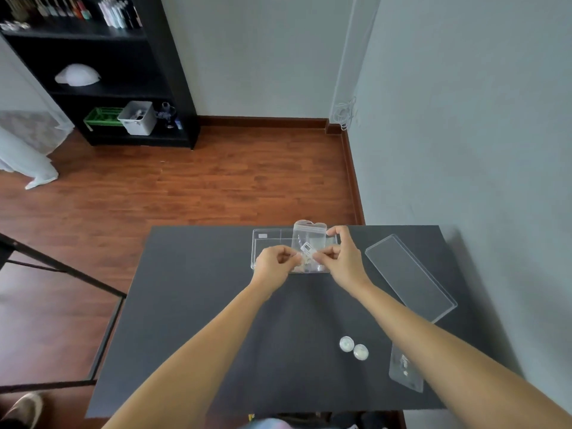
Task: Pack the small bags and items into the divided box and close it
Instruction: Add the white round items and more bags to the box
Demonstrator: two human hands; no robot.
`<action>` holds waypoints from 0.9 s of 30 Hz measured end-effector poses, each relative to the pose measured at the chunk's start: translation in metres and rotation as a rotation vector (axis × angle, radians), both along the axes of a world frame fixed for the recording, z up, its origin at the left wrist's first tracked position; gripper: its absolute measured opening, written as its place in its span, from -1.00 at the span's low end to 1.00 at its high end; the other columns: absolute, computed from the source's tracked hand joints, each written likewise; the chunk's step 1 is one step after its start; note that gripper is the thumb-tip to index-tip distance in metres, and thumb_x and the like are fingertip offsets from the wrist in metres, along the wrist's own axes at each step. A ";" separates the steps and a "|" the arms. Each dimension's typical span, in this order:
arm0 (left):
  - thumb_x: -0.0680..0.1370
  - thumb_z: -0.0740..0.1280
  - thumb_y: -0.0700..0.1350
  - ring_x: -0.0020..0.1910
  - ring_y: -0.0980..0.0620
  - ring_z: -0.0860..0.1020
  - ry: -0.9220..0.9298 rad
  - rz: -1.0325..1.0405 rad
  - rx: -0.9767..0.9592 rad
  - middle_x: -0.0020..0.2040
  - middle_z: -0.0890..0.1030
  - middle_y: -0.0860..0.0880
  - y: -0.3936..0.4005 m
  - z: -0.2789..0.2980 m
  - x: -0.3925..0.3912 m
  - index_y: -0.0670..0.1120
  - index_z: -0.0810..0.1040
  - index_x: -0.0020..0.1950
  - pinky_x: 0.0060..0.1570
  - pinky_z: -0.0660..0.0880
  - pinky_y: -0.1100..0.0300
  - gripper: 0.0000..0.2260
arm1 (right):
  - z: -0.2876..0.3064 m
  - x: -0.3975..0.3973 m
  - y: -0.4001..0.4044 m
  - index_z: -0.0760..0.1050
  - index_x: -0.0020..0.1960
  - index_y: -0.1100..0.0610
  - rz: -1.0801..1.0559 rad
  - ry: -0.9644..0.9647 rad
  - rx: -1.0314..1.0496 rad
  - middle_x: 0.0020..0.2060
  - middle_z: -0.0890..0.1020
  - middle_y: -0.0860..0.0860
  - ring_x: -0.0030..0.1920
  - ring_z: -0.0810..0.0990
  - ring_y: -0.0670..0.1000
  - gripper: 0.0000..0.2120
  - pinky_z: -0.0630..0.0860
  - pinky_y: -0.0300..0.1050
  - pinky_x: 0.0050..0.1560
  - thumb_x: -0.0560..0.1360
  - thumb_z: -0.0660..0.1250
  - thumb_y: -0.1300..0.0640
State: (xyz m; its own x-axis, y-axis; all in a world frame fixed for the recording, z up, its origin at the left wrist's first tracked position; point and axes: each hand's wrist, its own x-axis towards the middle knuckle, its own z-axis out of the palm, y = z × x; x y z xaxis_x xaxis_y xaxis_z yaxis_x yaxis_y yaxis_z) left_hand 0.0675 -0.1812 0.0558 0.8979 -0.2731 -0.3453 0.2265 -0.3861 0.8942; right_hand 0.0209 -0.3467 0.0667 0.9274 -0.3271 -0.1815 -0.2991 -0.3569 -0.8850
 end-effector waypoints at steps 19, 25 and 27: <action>0.58 -0.09 0.32 0.50 -0.19 -0.41 -0.197 -0.259 0.884 0.52 -0.38 -0.26 0.003 -0.061 0.006 -0.08 -0.31 0.55 0.47 -0.25 -0.20 -0.27 | -0.024 0.037 -0.019 0.58 0.18 0.23 0.242 0.270 -0.497 0.06 0.67 0.21 0.12 0.60 0.24 -0.72 0.52 0.07 0.18 0.47 0.38 0.26; 0.56 -0.14 0.34 0.49 -0.19 -0.44 -0.171 -0.243 0.887 0.51 -0.39 -0.26 -0.001 -0.064 -0.001 -0.05 -0.31 0.55 0.46 -0.27 -0.21 -0.27 | -0.029 0.038 -0.020 0.56 -0.12 0.26 0.404 0.318 -0.818 -0.22 0.49 0.14 -0.17 0.47 0.19 -0.93 0.51 -0.01 -0.11 0.50 0.33 0.26; 0.55 -0.15 0.35 0.49 -0.19 -0.44 -0.166 -0.247 0.884 0.51 -0.40 -0.27 -0.002 -0.064 -0.001 -0.04 -0.31 0.55 0.45 -0.28 -0.21 -0.27 | -0.028 0.041 -0.018 0.59 -0.11 0.14 0.486 0.312 -1.000 -0.28 0.48 0.06 -0.14 0.40 0.11 -0.97 0.41 -0.08 -0.14 0.49 0.37 0.22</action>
